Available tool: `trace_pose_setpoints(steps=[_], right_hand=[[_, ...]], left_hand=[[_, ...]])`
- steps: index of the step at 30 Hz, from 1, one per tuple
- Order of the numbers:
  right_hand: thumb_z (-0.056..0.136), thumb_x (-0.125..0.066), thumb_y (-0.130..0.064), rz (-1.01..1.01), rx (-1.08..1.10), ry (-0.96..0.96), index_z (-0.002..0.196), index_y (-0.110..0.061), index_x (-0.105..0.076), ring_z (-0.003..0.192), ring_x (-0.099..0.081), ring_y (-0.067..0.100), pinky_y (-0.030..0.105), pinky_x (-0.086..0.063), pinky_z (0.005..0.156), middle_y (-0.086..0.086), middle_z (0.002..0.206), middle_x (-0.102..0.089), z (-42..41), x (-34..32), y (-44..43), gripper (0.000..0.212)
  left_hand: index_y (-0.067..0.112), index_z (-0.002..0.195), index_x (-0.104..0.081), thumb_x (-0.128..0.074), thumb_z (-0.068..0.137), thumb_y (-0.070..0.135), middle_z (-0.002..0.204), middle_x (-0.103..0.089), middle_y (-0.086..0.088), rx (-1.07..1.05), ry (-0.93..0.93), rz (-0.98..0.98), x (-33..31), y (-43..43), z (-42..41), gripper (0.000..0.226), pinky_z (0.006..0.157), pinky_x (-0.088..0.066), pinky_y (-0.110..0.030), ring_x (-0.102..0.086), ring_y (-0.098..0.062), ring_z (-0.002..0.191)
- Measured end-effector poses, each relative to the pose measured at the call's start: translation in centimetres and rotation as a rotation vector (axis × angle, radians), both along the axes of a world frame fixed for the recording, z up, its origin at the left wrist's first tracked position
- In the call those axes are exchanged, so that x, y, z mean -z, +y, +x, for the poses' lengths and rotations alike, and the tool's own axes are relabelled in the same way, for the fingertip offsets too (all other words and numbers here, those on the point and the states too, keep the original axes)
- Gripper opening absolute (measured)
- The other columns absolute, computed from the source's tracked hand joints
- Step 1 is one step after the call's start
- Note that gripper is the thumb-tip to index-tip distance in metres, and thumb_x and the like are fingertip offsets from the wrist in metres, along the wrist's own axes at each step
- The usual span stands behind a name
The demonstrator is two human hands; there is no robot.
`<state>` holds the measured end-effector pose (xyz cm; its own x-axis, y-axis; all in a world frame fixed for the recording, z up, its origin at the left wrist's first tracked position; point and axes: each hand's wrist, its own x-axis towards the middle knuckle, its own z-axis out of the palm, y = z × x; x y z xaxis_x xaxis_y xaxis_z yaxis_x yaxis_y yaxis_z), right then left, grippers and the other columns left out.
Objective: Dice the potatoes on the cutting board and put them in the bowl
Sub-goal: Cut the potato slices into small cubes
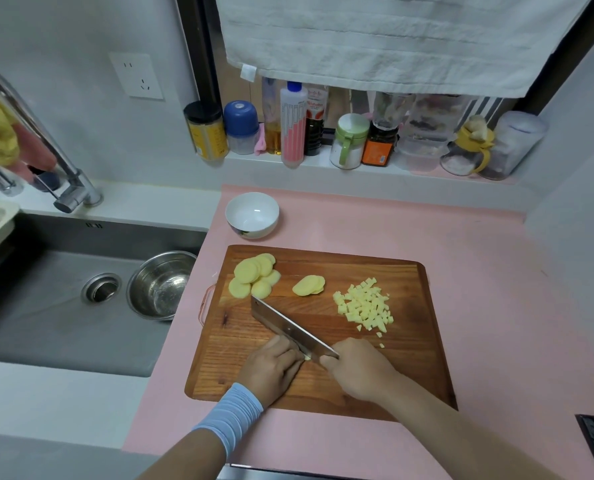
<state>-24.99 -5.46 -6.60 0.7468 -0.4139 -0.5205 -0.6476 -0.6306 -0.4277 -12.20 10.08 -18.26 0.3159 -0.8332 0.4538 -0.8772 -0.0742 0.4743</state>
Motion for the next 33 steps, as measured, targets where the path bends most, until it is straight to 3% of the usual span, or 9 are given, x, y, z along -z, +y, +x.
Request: trace_pose_setpoints(steps=[3,5,7,9,13,17,19,27,33], right_hand=[[0.099,-0.053,-0.044,0.015,0.022,-0.059,0.062,-0.02,-0.045,0.06,-0.048,0.014,0.032,-0.036,0.057,-0.005,0.061,-0.051,-0.5,-1.2,-0.6,0.045],[0.101,-0.051,-0.044,0.002,0.014,-0.091,0.071,-0.022,-0.06,0.061,-0.054,0.014,0.03,-0.038,0.056,-0.006,0.063,-0.056,-1.1,-2.1,-1.2,0.038],[0.102,-0.05,-0.042,-0.041,-0.002,-0.131,0.103,-0.029,-0.075,0.064,-0.059,0.01,0.025,-0.043,0.056,-0.01,0.073,-0.066,-1.7,-2.6,-1.7,0.028],[0.103,-0.049,-0.038,-0.156,-0.051,-0.192,0.129,-0.038,-0.068,0.068,-0.06,0.004,0.016,-0.046,0.06,-0.015,0.092,-0.074,-2.2,-2.9,-2.3,0.032],[0.098,-0.053,-0.036,-0.452,-0.304,-0.26,0.134,-0.046,-0.059,0.081,-0.066,0.009,0.024,-0.052,0.068,-0.013,0.097,-0.074,-2.9,-2.6,-3.7,0.038],[0.091,-0.065,-0.033,-0.621,-0.526,-0.254,0.11,-0.031,-0.062,0.068,-0.064,0.018,0.026,-0.043,0.053,-0.005,0.08,-0.068,-2.8,-1.9,-4.1,0.019],[0.095,-0.059,-0.031,-0.658,-0.578,-0.234,0.117,-0.028,-0.06,0.072,-0.063,0.021,0.027,-0.042,0.055,0.0,0.085,-0.067,-2.6,-1.7,-3.8,0.021],[0.096,-0.06,-0.035,-0.687,-0.565,-0.265,0.126,-0.028,-0.059,0.076,-0.065,0.021,0.03,-0.052,0.061,0.0,0.088,-0.069,-3.3,-1.4,-4.1,0.031],[0.096,-0.059,-0.036,-0.757,-0.504,-0.304,0.119,-0.029,-0.061,0.073,-0.062,0.018,0.028,-0.041,0.056,-0.002,0.085,-0.067,-4.5,-1.9,-5.5,0.024]], left_hand=[[0.015,0.089,-0.069,-0.06,0.09,0.013,0.09,-0.064,0.004,0.013,0.065,0.028,-1.2,0.6,0.5,0.009,0.078,-0.051,-0.031,-0.059,-0.016,0.085],[0.016,0.08,-0.063,-0.051,0.081,0.013,0.081,-0.06,0.004,-0.217,0.193,-0.068,-2.8,1.1,1.9,0.012,0.076,-0.046,-0.029,-0.054,-0.015,0.08],[0.018,0.076,-0.056,-0.046,0.078,0.012,0.079,-0.057,0.002,-0.566,0.402,-0.172,-4.9,1.3,4.3,0.011,0.074,-0.04,-0.028,-0.05,-0.016,0.076],[0.018,0.077,-0.055,-0.05,0.082,0.002,0.08,-0.06,0.002,-0.729,0.609,-0.134,-6.8,0.8,6.9,0.017,0.073,-0.038,-0.029,-0.051,-0.019,0.073],[0.028,0.079,-0.064,-0.057,0.088,0.012,0.091,-0.068,0.012,-0.55,0.683,0.167,-10.2,-1.4,9.4,0.02,0.079,-0.044,-0.027,-0.06,-0.013,0.087],[0.03,0.097,-0.074,-0.07,0.09,0.034,0.104,-0.07,0.017,-0.11,0.759,0.616,-11.6,-4.1,7.9,0.009,0.099,-0.046,-0.025,-0.061,0.001,0.098],[0.035,0.102,-0.075,-0.074,0.085,0.04,0.105,-0.07,0.021,0.025,0.705,0.823,-11.2,-5.0,6.8,0.017,0.101,-0.042,-0.022,-0.06,0.005,0.102],[0.033,0.097,-0.077,-0.077,0.084,0.033,0.087,-0.071,0.015,0.016,0.766,0.74,-9.5,-5.4,7.0,0.014,0.073,-0.04,0.0,-0.061,0.009,0.08],[0.026,0.086,-0.074,-0.075,0.084,0.022,0.076,-0.072,0.013,0.032,0.71,0.73,-9.9,-9.0,6.8,0.005,0.082,-0.054,-0.022,-0.063,0.001,0.068]])
